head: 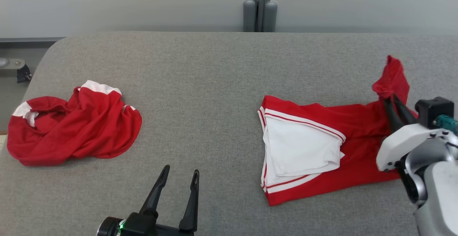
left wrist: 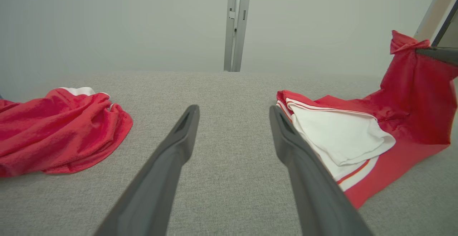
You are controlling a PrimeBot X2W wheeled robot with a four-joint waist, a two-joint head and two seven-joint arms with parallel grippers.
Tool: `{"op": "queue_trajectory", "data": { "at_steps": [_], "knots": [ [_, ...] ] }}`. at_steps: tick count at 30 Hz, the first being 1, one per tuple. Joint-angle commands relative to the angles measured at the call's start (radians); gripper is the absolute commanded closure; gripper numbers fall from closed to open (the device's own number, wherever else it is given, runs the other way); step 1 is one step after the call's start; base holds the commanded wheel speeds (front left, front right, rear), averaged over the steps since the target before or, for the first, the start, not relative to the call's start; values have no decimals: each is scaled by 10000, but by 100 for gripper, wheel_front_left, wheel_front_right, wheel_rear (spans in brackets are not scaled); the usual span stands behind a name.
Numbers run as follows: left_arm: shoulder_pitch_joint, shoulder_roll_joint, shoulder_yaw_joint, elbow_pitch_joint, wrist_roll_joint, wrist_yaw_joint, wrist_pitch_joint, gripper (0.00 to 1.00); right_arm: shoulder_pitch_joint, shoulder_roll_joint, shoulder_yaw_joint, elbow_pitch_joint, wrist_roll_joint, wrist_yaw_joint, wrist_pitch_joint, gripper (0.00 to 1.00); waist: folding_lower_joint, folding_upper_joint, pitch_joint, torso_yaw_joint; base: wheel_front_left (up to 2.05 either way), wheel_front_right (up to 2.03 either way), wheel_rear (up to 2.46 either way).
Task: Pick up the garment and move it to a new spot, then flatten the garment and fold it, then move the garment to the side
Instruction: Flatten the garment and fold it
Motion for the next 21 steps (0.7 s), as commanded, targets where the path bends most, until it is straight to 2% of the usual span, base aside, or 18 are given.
{"op": "queue_trajectory", "data": {
  "at_steps": [1, 5, 8, 14, 21],
  "knots": [
    [137, -43, 6, 21, 22, -43, -32, 0, 314, 259, 93, -419, -134, -19, 118, 100, 0, 0, -85, 200, 0, 0, 0],
    [162, -61, 16, 47, 93, -60, -32, 0, 884, 1099, 462, -1266, -261, -18, 492, 100, 0, 0, -194, 477, 0, 0, 0],
    [180, -76, 60, 0, 108, -45, -32, 0, 1104, 1434, 764, -1404, -210, -19, 609, 100, 0, 0, -286, 658, 0, 0, 0],
    [304, -96, 92, 62, 169, -104, -32, 0, 801, 1898, 1644, -589, 104, -18, 502, 100, 0, 0, -468, 946, 0, 0, 0],
    [369, -114, 93, 44, 213, -146, -32, 0, 536, 1957, 2480, 439, 484, -18, 750, 100, 0, 0, -484, 1115, 0, 0, 0]
  ]
}}
